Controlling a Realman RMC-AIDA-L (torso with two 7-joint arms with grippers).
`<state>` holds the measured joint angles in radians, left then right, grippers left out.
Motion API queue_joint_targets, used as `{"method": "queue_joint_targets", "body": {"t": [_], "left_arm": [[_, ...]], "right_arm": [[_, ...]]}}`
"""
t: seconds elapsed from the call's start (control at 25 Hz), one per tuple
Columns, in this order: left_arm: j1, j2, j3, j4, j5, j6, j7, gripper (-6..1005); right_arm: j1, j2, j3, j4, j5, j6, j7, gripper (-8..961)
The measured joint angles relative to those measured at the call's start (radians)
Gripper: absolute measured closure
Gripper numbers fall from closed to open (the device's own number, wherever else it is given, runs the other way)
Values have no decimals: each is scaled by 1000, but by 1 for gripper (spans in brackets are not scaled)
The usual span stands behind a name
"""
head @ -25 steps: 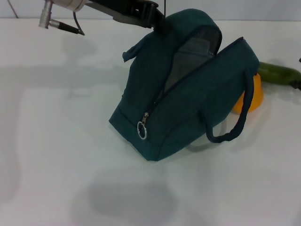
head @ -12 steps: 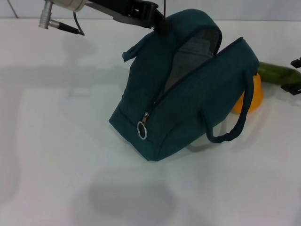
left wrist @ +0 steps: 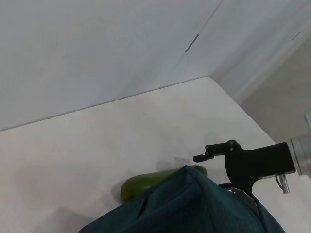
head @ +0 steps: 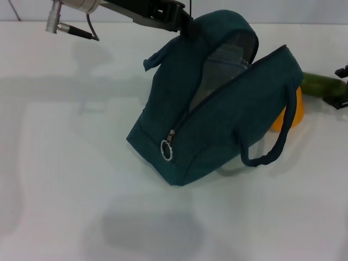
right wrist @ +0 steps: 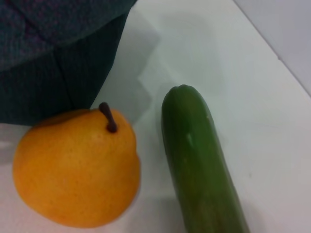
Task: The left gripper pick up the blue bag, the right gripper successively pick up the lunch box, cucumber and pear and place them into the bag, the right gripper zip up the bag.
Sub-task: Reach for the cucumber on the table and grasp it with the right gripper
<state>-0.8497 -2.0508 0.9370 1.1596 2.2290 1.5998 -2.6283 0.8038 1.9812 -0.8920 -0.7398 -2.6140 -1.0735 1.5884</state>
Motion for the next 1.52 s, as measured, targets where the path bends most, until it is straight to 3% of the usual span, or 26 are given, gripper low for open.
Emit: {"method": "queue_joint_targets", "body": {"t": [0.92,1.12,1.52], "left_arm": [[-2,-2,1,7,-3,0,2,951],[-2,-2,-3,8,-3,0,2,952],[-2,-2,-3,8,-3,0,5,951]], "right_arm": [[17,-8,9,55,3,28,11,246],[17,-10,9,56,3,22,12,418],[2,-16,30,41,19,5,24,457]]}}
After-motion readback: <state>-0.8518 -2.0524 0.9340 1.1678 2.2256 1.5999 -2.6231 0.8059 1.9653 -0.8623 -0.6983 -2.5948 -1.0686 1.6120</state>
